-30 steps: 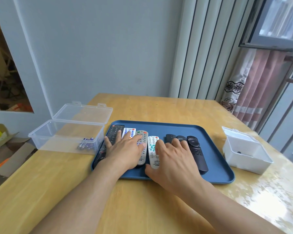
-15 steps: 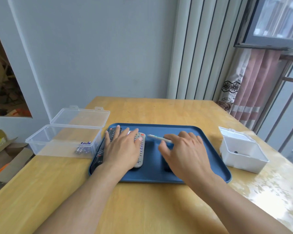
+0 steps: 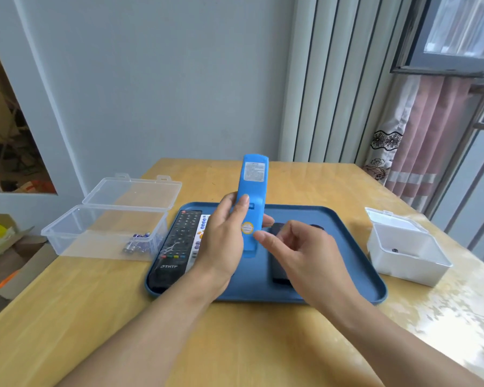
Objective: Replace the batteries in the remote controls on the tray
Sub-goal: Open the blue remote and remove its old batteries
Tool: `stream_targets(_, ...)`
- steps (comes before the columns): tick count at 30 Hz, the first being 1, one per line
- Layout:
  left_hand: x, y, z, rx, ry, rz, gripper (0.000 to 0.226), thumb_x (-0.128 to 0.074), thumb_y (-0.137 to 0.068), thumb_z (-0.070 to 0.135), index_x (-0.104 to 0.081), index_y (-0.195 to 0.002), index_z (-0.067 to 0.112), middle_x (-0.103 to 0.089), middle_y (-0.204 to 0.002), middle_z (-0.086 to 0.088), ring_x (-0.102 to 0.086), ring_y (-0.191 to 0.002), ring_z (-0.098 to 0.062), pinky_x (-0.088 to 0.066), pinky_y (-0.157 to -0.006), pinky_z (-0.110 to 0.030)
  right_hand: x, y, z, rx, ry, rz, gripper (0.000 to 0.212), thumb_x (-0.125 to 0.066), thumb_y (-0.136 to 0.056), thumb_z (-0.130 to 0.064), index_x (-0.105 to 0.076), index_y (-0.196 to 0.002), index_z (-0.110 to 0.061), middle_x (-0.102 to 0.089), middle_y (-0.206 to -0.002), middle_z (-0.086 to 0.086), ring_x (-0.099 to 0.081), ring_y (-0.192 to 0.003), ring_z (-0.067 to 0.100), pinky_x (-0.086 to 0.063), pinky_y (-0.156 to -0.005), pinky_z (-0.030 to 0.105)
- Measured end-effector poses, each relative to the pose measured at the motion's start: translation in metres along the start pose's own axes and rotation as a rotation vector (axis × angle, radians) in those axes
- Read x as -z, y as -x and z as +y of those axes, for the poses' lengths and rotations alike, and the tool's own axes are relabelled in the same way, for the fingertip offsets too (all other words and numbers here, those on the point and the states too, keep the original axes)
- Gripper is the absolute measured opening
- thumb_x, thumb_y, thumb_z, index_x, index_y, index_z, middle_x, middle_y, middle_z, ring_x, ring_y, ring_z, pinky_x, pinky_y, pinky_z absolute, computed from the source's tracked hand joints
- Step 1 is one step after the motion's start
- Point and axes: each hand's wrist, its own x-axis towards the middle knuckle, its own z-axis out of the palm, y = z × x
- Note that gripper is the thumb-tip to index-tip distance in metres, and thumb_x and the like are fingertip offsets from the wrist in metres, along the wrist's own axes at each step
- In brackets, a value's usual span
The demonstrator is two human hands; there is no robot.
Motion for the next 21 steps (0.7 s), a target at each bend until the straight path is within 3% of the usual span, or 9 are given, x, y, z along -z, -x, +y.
stream_targets(2,0.000,-0.001,0.001,0.024,0.058,-0.005,0.027,-0.045,-0.107,0.032,-0.063,-0.109,0.013,-0.069,-0.074,-0.009,-0.068,-0.071,-0.022,-0.059,-0.075,-0.036,0.001,-0.001,0.005,0.144,0.009,0.113,0.033,-0.072,-0.083,-0.054,-0.061,-0.071,-0.026,-0.051,-0.055,-0.010,-0.044,-0.051,0.010,-0.040,-0.054,0.033)
stream_targets(4,-0.001,0.000,0.002,0.118,0.141,-0.035,0.037,-0.041,-0.108,0.039,-0.064,-0.115,0.011,-0.066,-0.073,-0.009,-0.066,-0.066,-0.021,-0.062,-0.076,-0.040,0.002,-0.002,0.006,0.304,0.072,0.190,0.010,-0.072,-0.087,-0.045,-0.071,-0.086,-0.034,-0.049,-0.064,-0.011,-0.048,-0.058,0.013,-0.040,-0.056,0.026)
stream_targets(6,-0.003,0.002,0.003,0.208,0.205,-0.048,0.048,-0.036,-0.108,0.045,-0.065,-0.115,0.007,-0.067,-0.077,-0.009,-0.067,-0.067,-0.021,-0.062,-0.076,-0.042,0.000,-0.005,0.008,0.371,0.118,0.199,0.017,-0.067,-0.090,-0.043,-0.074,-0.104,-0.038,-0.047,-0.072,-0.012,-0.053,-0.064,0.012,-0.042,-0.059,0.022)
stream_targets(10,-0.007,0.005,-0.002,0.283,0.266,-0.039,0.048,-0.038,-0.108,0.043,-0.065,-0.127,0.009,-0.072,-0.099,-0.012,-0.069,-0.084,-0.022,-0.062,-0.073,-0.036,-0.007,-0.006,0.014,0.355,0.077,0.119,0.031,-0.055,-0.093,-0.051,-0.068,-0.119,-0.041,-0.046,-0.080,-0.013,-0.067,-0.070,0.015,-0.057,-0.062,0.040)
stream_targets(14,-0.003,0.002,-0.006,0.254,0.158,-0.020,0.047,-0.038,-0.107,0.044,-0.065,-0.127,0.012,-0.073,-0.097,-0.009,-0.069,-0.085,-0.019,-0.062,-0.077,-0.036,-0.008,-0.007,0.011,0.362,0.129,0.096,0.026,-0.066,-0.093,-0.038,-0.070,-0.118,-0.037,-0.048,-0.081,-0.015,-0.066,-0.074,0.009,-0.055,-0.065,0.039)
stream_targets(18,-0.003,0.002,-0.010,0.265,0.041,-0.047,0.050,-0.050,-0.098,0.058,-0.061,-0.136,0.027,-0.070,-0.128,-0.002,-0.066,-0.118,-0.022,-0.048,-0.108,-0.050,-0.004,-0.005,0.003,0.320,0.156,0.028,0.022,-0.071,-0.090,-0.038,-0.063,-0.111,-0.037,-0.051,-0.086,-0.015,-0.060,-0.077,0.003,-0.050,-0.068,0.025)
stream_targets(21,-0.005,0.004,-0.013,0.225,-0.007,-0.043,0.039,-0.047,-0.104,0.048,-0.063,-0.134,0.028,-0.070,-0.129,0.005,-0.062,-0.125,-0.016,-0.043,-0.112,-0.040,0.004,-0.004,-0.003,0.209,0.118,-0.060,0.028,-0.075,-0.085,-0.041,-0.054,-0.101,-0.030,-0.054,-0.083,-0.013,-0.054,-0.066,-0.002,-0.039,-0.061,0.013)
